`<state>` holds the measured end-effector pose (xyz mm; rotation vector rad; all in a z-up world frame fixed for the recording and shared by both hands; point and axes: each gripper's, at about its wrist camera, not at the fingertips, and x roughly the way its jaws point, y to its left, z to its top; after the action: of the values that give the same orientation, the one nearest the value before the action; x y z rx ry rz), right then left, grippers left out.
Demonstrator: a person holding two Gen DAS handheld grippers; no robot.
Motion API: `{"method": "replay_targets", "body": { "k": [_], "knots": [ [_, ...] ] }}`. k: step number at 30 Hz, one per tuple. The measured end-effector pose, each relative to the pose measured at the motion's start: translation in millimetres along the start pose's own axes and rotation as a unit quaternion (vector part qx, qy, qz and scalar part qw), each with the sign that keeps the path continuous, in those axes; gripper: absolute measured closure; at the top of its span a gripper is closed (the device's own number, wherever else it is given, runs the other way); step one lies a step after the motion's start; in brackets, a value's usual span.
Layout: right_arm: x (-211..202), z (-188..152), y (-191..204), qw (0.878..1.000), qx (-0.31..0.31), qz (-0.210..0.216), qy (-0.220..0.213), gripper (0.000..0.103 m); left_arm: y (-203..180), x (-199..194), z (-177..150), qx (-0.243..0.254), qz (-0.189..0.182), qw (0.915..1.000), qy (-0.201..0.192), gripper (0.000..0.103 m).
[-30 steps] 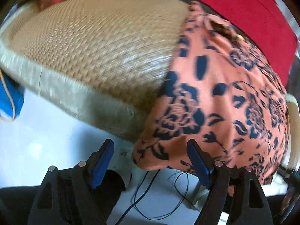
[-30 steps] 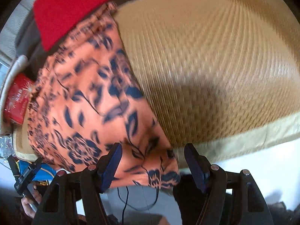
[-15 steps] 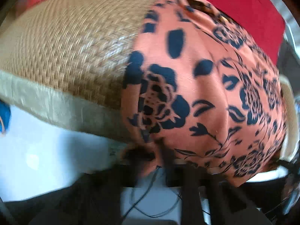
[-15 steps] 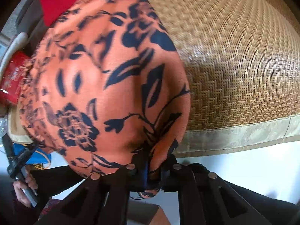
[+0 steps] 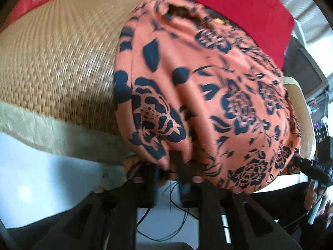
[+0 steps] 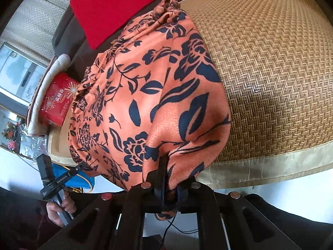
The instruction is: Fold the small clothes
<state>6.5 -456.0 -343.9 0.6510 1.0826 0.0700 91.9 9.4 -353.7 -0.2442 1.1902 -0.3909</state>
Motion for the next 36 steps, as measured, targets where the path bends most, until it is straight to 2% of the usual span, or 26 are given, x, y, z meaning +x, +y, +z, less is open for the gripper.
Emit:
{"method": "replay_targets", "body": {
  "k": [1, 4, 5, 6, 7, 12, 15, 18, 22, 24, 27, 29, 31, 32, 34, 36],
  "knots": [
    [-0.7, 0.7, -0.6, 1.0, -0.001, 0.003, -0.001, 0.095, 1.6, 1.8, 0.2, -0.006, 0.001, 1.0, 0.004, 0.069],
    [1.3, 6.3, 3.0, 1.0, 0.0, 0.02, -0.005, 0.095, -4.5, 5.2, -1.1, 0.01, 0.002, 0.9999, -0.001, 0.07],
    [2.5, 7.0, 9.1, 1.0, 0.002, 0.027, -0.006, 0.095, -8.7, 6.6, -0.3, 0.03, 0.017, 0.9994, -0.004, 0.076],
    [0.0, 7.5, 9.7, 0.999, 0.005, 0.039, -0.008, 0.095, -11.2, 9.8, 1.2, 0.041, 0.026, 0.9988, -0.005, 0.096],
    [-1.4, 8.0, 11.5, 0.999, 0.006, 0.047, -0.011, 0.095, -12.8, 9.6, 2.0, 0.046, 0.025, 0.9986, -0.003, 0.097],
    [-19.5, 18.6, 24.7, 0.995, 0.011, 0.097, -0.035, 0.095, -29.6, -13.4, 20.2, 0.051, -0.044, 0.9975, -0.021, 0.097],
    [-39.9, 33.9, 36.1, 0.991, 0.002, 0.12, -0.057, 0.095, -36.6, -46.5, 42.7, 0.05, -0.101, 0.9919, -0.057, 0.097],
    [-64.7, 60.0, 44.2, 0.985, -0.002, 0.147, -0.094, 0.095, -35.6, -79.3, 81.7, 0.039, -0.142, 0.9842, -0.098, 0.097],
    [-88.7, 117.7, 46.5, 0.971, 0.01, 0.18, -0.155, 0.095, -36.0, -101.3, 158.0, 0.018, -0.151, 0.9791, -0.135, 0.097],
    [-90.2, 152.2, 45.8, 0.966, 0.02, 0.179, -0.185, 0.095, -34.4, -97.9, 204.2, 0.009, -0.138, 0.9799, -0.144, 0.097],
    [-75.2, 209.5, 32.5, 0.954, 0.064, 0.184, -0.228, 0.095, -27.7, -76.7, 251.9, -0.003, -0.12, 0.9821, -0.145, 0.097],
    [-59.8, 240.3, 20.7, 0.954, 0.094, 0.171, -0.226, 0.095, -22.2, -56.9, 281.8, -0.015, -0.107, 0.9846, -0.137, 0.097],
    [-44.6, 257.2, 15.4, 0.959, 0.1, 0.152, -0.217, 0.095, -21.1, -45.3, 293.3, -0.024, -0.11, 0.9845, -0.134, 0.097],
    [-37.4, 258.6, 14.1, 0.962, 0.099, 0.154, -0.204, 0.09, -20.3, -42.1, 292.1, -0.024, -0.12, 0.9831, -0.137, 0.097],
    [-23.2, 252.1, 10.4, 0.97, 0.101, 0.149, -0.162, 0.09, -19.4, -39.0, 283.2, -0.024, -0.121, 0.9813, -0.148, 0.097],
    [-15.4, 239.0, 5.9, 0.978, 0.1, 0.133, -0.13, 0.09, -13.9, -32.7, 270.8, -0.045, -0.134, 0.9774, -0.157, 0.097]
  ]
}}
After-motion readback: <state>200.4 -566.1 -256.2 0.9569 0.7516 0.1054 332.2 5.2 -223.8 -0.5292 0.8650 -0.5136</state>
